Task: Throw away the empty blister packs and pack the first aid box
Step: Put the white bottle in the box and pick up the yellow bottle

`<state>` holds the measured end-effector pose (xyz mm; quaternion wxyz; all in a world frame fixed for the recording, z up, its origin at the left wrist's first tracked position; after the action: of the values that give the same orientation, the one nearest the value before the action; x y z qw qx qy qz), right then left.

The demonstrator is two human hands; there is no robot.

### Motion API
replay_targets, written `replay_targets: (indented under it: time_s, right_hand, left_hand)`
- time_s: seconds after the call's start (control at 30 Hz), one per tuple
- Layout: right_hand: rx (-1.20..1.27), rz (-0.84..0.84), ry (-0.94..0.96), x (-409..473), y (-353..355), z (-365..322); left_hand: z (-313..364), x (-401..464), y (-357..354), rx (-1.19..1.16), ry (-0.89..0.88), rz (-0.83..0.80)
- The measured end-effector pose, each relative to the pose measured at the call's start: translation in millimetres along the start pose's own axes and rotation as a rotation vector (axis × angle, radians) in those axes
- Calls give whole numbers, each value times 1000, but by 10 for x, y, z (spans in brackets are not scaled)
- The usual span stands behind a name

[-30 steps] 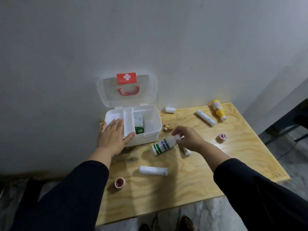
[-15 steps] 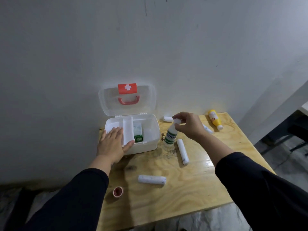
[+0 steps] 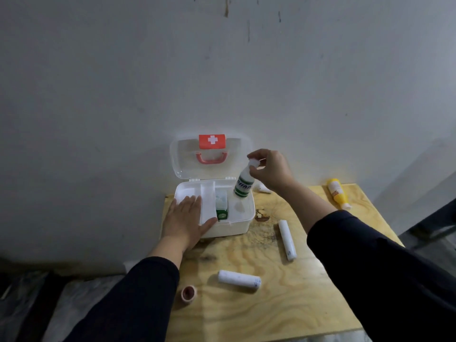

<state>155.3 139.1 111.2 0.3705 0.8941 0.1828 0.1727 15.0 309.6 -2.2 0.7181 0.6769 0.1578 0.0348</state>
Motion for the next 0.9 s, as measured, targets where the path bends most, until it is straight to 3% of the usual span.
replay_targets:
  time_s: [0.47, 0.67, 0.9]
  right_hand:
    - [-167, -190, 30, -125, -732, 260]
    - [-108, -243, 9, -160, -635, 260]
    - [-199, -305, -110, -269, -135, 514]
  left_hand:
    - [-51, 26, -65, -36, 6, -7]
    - [-13, 41, 99, -54, 21, -136]
    - [598, 254, 881, -154, -164, -12]
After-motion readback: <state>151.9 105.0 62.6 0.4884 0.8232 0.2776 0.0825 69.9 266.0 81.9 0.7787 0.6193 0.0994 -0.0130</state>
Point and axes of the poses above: each hand's wrist, its own x-axis towards the middle knuckle, its own y-axis out of the back of the hand, z = x × y, the point moved 4 cm from there along x, towards the middle knuckle, and after that the axes turned 2 degrees about -z, right-handed, at the moved point
